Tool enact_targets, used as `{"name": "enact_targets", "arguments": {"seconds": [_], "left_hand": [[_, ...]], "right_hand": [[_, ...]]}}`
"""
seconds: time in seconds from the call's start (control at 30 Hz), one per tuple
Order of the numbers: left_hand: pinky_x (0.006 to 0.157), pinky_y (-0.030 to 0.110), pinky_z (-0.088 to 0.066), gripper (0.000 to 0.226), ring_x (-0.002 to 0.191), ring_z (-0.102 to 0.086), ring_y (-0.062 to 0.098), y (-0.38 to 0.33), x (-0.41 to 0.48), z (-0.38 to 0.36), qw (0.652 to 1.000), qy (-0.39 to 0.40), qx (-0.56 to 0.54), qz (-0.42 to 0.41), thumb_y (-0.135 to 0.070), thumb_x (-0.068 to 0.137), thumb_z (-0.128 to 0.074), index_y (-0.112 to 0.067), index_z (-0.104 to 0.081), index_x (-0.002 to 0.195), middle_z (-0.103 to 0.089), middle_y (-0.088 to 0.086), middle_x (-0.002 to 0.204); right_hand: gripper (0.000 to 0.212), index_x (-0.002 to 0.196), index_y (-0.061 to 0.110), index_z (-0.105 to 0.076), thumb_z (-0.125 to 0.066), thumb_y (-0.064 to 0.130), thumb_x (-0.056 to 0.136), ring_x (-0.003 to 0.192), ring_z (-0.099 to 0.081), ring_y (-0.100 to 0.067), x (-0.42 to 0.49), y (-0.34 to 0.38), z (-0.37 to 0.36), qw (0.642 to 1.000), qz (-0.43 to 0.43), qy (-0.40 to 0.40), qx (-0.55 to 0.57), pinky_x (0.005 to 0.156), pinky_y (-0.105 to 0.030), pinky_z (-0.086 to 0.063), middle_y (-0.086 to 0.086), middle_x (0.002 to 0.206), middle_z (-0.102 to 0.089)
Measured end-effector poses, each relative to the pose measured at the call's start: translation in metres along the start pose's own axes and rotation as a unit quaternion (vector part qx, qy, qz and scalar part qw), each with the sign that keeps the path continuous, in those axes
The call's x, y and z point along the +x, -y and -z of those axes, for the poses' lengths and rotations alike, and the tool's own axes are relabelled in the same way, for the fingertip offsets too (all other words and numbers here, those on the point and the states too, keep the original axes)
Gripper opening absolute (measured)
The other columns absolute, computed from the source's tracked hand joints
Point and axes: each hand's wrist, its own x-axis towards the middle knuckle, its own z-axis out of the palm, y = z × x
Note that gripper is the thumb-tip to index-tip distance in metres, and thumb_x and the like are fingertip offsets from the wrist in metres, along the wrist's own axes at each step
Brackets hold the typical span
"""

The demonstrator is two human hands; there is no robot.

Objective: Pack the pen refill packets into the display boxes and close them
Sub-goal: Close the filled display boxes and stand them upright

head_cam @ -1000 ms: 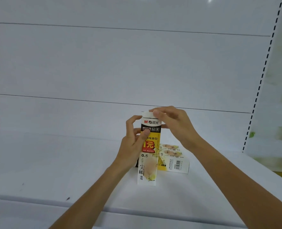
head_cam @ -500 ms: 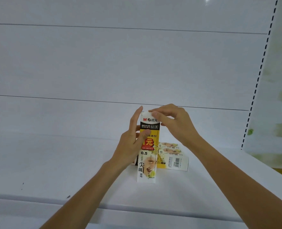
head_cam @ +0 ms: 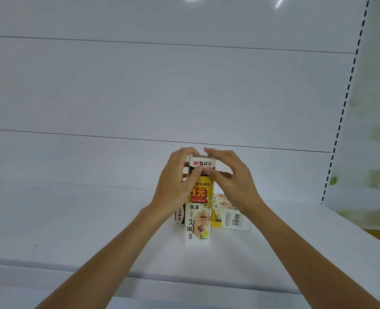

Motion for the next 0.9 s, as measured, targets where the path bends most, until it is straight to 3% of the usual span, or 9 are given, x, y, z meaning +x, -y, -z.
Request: {"name": "enact_targets", "arguments": {"seconds": [0.07, 0.13, 0.27, 0.33, 0.43, 0.53, 0.67, 0.8, 0.9], "left_hand": [[0.081, 0.02, -0.052, 0.03, 0.105, -0.052, 0.004, 0.0, -0.001, 0.0, 1.0, -0.004, 0.012, 0.008, -0.025, 0.093, -0.053, -0.03, -0.049, 0.122, -0.05, -0.013, 0.123], [0.074, 0.014, -0.05, 0.023, 0.099, -0.056, 0.002, -0.001, -0.002, 0.001, 0.999, -0.034, -0.01, 0.019, -0.022, 0.091, -0.057, -0.031, -0.056, 0.112, -0.055, -0.014, 0.115], [0.072, 0.01, -0.041, 0.022, 0.087, -0.051, -0.013, -0.002, -0.005, 0.004, 0.993, -0.109, -0.006, 0.042, -0.019, 0.091, -0.057, -0.023, -0.056, 0.112, -0.051, -0.02, 0.103], [0.073, 0.011, -0.042, 0.022, 0.088, -0.053, -0.006, 0.001, -0.009, 0.009, 0.989, -0.138, -0.008, 0.058, -0.02, 0.092, -0.055, -0.019, -0.055, 0.114, -0.054, -0.017, 0.1], [0.073, 0.023, -0.049, 0.011, 0.088, -0.056, 0.01, 0.007, -0.014, 0.017, 0.981, -0.146, -0.024, 0.123, -0.023, 0.093, -0.053, -0.019, -0.051, 0.103, -0.059, -0.005, 0.097], [0.071, 0.012, -0.038, 0.015, 0.098, -0.05, 0.009, 0.015, -0.02, 0.023, 0.982, -0.124, 0.006, 0.146, -0.025, 0.092, -0.055, -0.022, -0.047, 0.105, -0.056, -0.012, 0.098], [0.093, 0.022, -0.034, 0.033, 0.112, -0.047, 0.003, 0.024, -0.027, 0.029, 0.983, -0.084, -0.031, 0.16, -0.026, 0.089, -0.058, -0.023, -0.05, 0.121, -0.057, -0.012, 0.12], [0.105, 0.026, -0.028, 0.051, 0.126, -0.039, 0.006, 0.024, -0.029, 0.032, 0.962, -0.05, -0.15, 0.223, -0.042, 0.089, -0.052, -0.026, -0.04, 0.136, -0.044, -0.012, 0.138], [0.114, 0.032, -0.021, 0.052, 0.135, -0.032, 0.008, 0.025, -0.033, 0.032, 0.928, -0.05, -0.265, 0.257, -0.045, 0.094, -0.036, -0.023, -0.031, 0.142, -0.036, -0.005, 0.147]], "right_hand": [[0.06, 0.129, 0.034, -0.045, -0.071, 0.011, 0.079, 0.113, -0.049, 0.005, -0.014, -0.002, -0.004, 0.997, -0.062, 0.011, 0.048, 0.083, -0.019, -0.052, 0.011, 0.122, -0.051], [0.074, 0.13, 0.035, -0.041, -0.078, 0.012, 0.07, 0.111, -0.05, 0.003, -0.038, -0.012, -0.014, 0.992, -0.109, 0.045, 0.036, 0.081, -0.021, -0.053, 0.012, 0.122, -0.05], [0.068, 0.12, 0.041, -0.043, -0.079, 0.04, 0.063, 0.105, -0.052, 0.001, -0.077, -0.03, -0.026, 0.97, -0.161, 0.129, -0.127, 0.089, -0.027, -0.047, 0.02, 0.115, -0.053], [0.066, 0.122, 0.034, -0.041, -0.075, 0.046, 0.067, 0.105, -0.05, -0.004, -0.078, -0.036, -0.023, 0.958, -0.159, 0.129, -0.201, 0.089, -0.027, -0.045, 0.016, 0.116, -0.05], [0.065, 0.126, 0.028, -0.042, -0.073, 0.041, 0.07, 0.108, -0.049, -0.009, -0.072, -0.04, -0.012, 0.958, -0.133, 0.108, -0.231, 0.088, -0.027, -0.045, 0.011, 0.119, -0.05], [0.061, 0.125, 0.025, -0.046, -0.075, 0.03, 0.071, 0.107, -0.045, -0.008, -0.071, -0.042, 0.004, 0.961, -0.106, 0.083, -0.241, 0.082, -0.013, -0.038, 0.011, 0.116, -0.05], [0.061, 0.128, 0.027, -0.048, -0.073, 0.026, 0.073, 0.103, -0.04, -0.004, -0.074, -0.042, 0.018, 0.961, -0.09, 0.062, -0.252, 0.08, -0.007, -0.036, 0.014, 0.114, -0.049], [0.059, 0.126, 0.028, -0.051, -0.071, 0.027, 0.07, 0.112, -0.046, -0.009, -0.078, -0.039, 0.02, 0.967, -0.11, 0.067, -0.221, 0.089, -0.034, -0.048, 0.017, 0.116, -0.048], [0.059, 0.126, 0.027, -0.051, -0.073, 0.024, 0.072, 0.113, -0.048, -0.012, -0.082, -0.039, 0.02, 0.966, -0.106, 0.079, -0.223, 0.09, -0.037, -0.049, 0.009, 0.122, -0.05]]}}
